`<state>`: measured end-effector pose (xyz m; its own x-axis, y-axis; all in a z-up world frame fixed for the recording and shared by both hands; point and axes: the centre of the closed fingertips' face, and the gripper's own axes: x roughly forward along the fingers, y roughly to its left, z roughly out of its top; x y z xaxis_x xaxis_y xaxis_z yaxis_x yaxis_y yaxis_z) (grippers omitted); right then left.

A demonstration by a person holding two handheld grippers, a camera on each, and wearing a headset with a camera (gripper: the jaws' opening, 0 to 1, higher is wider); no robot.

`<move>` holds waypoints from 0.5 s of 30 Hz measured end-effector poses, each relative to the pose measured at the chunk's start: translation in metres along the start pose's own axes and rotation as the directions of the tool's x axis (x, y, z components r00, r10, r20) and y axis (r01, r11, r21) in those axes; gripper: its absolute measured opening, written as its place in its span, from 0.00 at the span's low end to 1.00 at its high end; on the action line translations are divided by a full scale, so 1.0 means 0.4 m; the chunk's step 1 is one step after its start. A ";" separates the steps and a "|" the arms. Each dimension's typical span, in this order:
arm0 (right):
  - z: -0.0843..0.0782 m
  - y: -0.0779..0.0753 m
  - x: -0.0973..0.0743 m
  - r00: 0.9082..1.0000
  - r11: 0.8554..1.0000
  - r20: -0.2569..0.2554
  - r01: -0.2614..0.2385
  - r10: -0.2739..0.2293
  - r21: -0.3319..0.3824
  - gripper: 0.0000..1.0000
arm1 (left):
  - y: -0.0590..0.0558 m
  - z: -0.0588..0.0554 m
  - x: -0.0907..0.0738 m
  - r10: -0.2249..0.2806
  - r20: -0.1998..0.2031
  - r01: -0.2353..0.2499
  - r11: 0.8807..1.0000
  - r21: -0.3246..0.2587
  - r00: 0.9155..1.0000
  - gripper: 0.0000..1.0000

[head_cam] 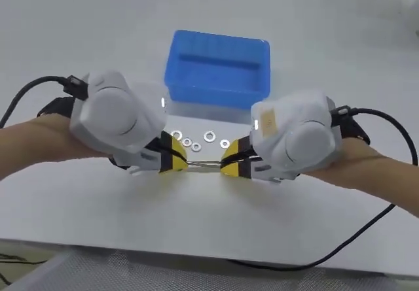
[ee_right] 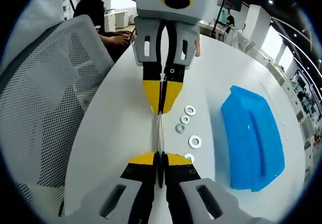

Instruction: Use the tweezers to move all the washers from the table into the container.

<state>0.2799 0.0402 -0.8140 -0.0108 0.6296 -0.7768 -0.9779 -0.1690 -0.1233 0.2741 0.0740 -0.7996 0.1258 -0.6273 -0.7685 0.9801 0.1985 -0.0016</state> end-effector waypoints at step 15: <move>0.059 -0.004 -0.005 0.978 0.996 0.204 0.039 -0.055 0.078 0.06 | -0.006 0.040 -0.091 0.033 0.070 -0.030 0.999 -0.037 0.997 0.05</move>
<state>0.2766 0.0571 -0.7979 0.0004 0.7792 -0.6268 -0.9909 -0.0843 -0.1053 0.2696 0.0844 -0.7616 0.1680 -0.6715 -0.7217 0.9695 0.2451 -0.0024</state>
